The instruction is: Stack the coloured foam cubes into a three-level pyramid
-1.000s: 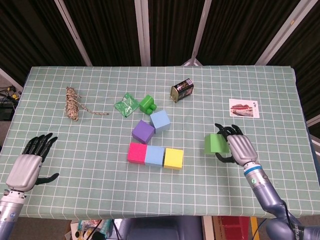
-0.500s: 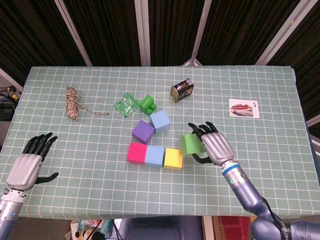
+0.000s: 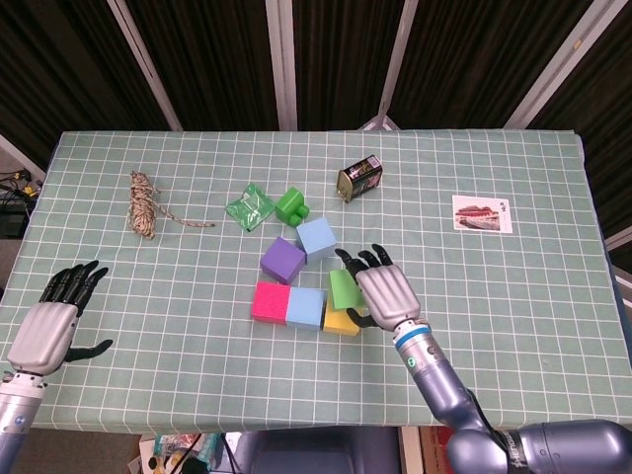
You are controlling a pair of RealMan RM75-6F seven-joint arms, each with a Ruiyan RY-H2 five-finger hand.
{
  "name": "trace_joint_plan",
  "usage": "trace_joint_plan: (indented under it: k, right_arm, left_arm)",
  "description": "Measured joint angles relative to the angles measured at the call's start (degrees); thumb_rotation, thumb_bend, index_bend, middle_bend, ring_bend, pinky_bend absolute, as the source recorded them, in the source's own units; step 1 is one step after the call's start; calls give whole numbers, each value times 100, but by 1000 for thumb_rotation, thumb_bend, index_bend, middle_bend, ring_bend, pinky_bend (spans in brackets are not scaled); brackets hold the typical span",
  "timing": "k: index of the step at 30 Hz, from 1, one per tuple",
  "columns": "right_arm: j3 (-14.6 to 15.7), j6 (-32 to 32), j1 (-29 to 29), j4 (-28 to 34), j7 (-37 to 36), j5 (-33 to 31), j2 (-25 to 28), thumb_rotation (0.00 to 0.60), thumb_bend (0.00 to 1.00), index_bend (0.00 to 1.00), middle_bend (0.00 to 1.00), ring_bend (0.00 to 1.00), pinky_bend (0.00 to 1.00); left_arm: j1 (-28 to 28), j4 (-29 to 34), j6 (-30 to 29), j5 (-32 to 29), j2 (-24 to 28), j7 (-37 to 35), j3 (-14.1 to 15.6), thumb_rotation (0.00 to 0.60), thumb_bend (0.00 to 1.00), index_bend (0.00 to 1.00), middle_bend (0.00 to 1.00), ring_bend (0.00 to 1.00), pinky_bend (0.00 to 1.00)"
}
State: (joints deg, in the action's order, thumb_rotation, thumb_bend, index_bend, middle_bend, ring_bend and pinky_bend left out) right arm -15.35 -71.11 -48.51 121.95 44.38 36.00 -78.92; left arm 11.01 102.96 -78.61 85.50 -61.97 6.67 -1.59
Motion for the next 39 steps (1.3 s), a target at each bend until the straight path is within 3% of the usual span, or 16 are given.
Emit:
trace_joint_plan:
  k: [16,39]
  right_arm:
    - [-505,-1772,-759,545,1357,-1444,-663,600,347,0,398,207,0]
    - [-655,-2318,-1016,441,1477,-1990,-1186,600,347,0,442,217,0]
  left_arm:
    - [-7,39,-27,136,102,-288,37,600,129,0,7,0,0]
    - [-7,22,-32,131,107,-307,31,600,129,0,7,0,0]
